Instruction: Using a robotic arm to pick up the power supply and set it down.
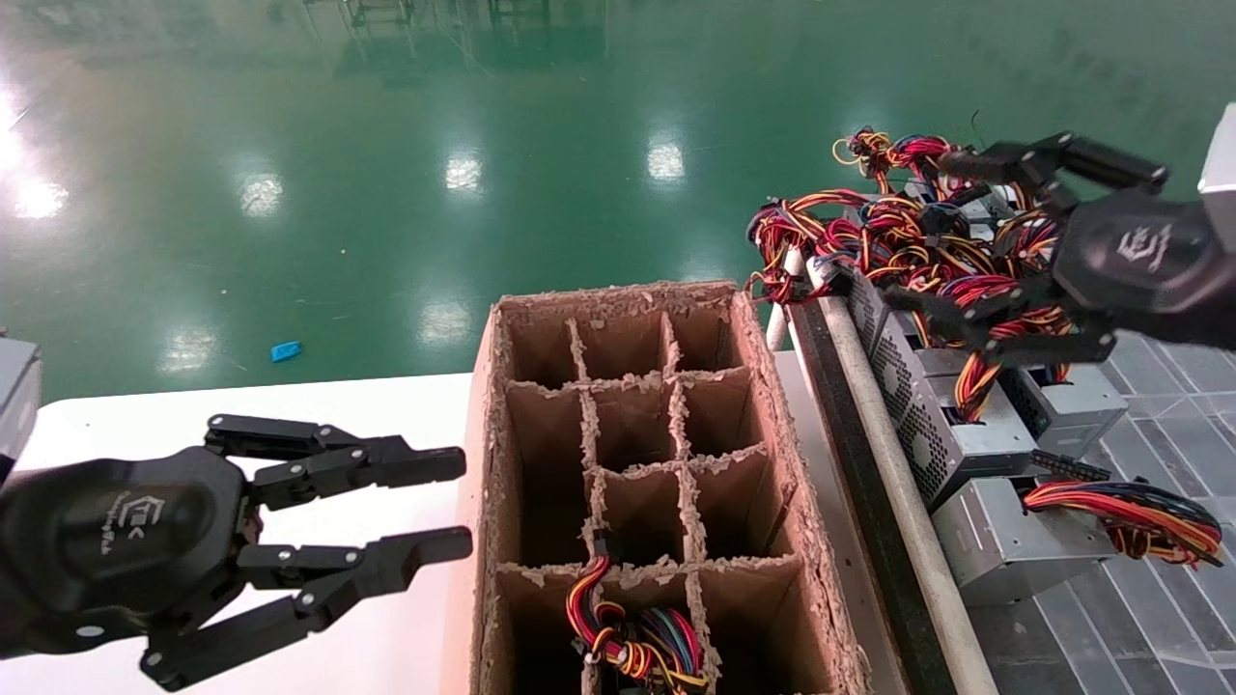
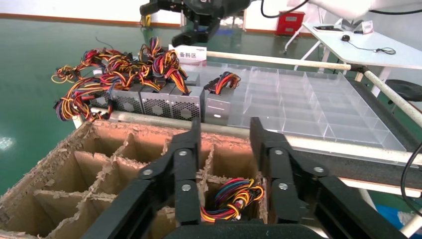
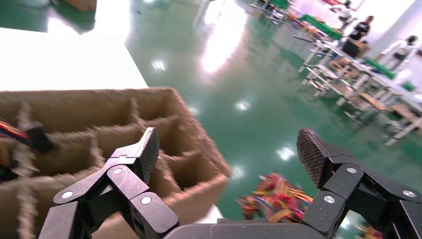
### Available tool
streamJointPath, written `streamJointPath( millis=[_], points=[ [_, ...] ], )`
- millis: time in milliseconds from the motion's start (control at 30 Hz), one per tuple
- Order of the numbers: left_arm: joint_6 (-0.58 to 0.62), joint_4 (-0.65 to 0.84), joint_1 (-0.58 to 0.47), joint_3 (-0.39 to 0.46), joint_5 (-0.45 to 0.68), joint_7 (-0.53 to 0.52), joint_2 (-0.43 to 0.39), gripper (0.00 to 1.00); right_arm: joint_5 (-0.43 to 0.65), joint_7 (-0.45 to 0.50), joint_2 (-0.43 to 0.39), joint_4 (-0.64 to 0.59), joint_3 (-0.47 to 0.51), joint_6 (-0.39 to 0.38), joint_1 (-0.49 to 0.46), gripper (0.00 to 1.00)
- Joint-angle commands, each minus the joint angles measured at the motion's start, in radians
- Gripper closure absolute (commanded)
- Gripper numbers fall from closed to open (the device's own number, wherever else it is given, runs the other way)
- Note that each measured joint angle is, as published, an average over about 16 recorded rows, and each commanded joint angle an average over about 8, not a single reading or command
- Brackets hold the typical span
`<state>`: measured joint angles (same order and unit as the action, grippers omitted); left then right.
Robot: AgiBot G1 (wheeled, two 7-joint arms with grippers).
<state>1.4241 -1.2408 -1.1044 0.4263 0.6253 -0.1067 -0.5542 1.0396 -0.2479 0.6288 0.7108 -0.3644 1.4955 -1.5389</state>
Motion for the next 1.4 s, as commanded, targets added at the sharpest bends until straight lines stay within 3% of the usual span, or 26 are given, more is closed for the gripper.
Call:
streamJointPath(
  millis=[33, 967, 1400],
  points=[
    [0.0, 0.0, 0.0, 0.0, 0.0, 0.0, 0.0, 0.0, -0.021, 0.029, -0.001, 0.038, 0.006, 0.0, 0.031, 0.0],
    [0.0, 0.0, 0.0, 0.0, 0.0, 0.0, 0.0, 0.0, -0.303, 0.426, -0.017, 0.563, 0.083, 0.0, 0.456, 0.0],
    [0.0, 0.0, 0.0, 0.0, 0.0, 0.0, 0.0, 0.0, -0.322, 0.443, -0.019, 0.592, 0.09, 0.0, 0.481, 0.0]
  ],
)
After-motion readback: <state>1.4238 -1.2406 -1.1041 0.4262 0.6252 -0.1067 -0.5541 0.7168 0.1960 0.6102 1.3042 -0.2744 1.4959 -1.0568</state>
